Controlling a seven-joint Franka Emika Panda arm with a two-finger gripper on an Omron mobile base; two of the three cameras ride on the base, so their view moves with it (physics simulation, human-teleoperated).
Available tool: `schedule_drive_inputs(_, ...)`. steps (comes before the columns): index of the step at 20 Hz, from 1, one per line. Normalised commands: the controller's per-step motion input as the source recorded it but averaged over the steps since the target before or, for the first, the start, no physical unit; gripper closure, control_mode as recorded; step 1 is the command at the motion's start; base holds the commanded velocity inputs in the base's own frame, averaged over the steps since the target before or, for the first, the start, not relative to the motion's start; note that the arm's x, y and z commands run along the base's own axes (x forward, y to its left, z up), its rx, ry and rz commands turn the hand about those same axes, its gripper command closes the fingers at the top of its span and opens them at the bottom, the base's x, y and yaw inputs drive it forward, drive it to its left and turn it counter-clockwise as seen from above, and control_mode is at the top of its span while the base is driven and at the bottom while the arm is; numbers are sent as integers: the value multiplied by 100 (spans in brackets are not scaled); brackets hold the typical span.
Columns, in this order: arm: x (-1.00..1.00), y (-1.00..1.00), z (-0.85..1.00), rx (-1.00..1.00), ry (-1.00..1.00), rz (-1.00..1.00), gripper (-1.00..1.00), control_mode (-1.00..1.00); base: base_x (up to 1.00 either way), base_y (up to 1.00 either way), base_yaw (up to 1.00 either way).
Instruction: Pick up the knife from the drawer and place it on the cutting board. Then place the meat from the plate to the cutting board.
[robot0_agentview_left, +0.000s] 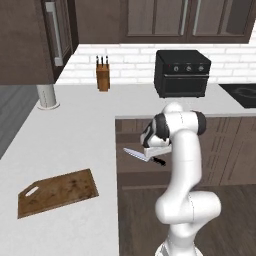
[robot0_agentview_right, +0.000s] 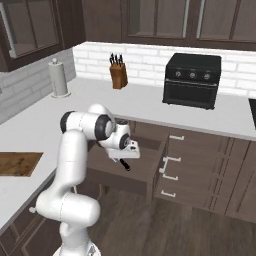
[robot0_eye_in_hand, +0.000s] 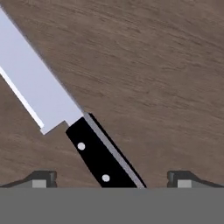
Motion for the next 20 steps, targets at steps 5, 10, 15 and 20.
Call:
schedule_drive_inputs(5, 38, -9, -51, 0, 1, -7, -100, -100, 0, 0, 0)
schedule_drive_inputs(10, 9, -14, -57, 0, 3, -5, 100, -100, 0, 0, 0)
schedule_drive_inputs(15, 2, 0, -16, 0, 0, 0, 100, -100, 0, 0, 0)
schedule_drive_inputs(20, -1, -3, -16, 0, -1, 0, 100, -100, 0, 0, 0)
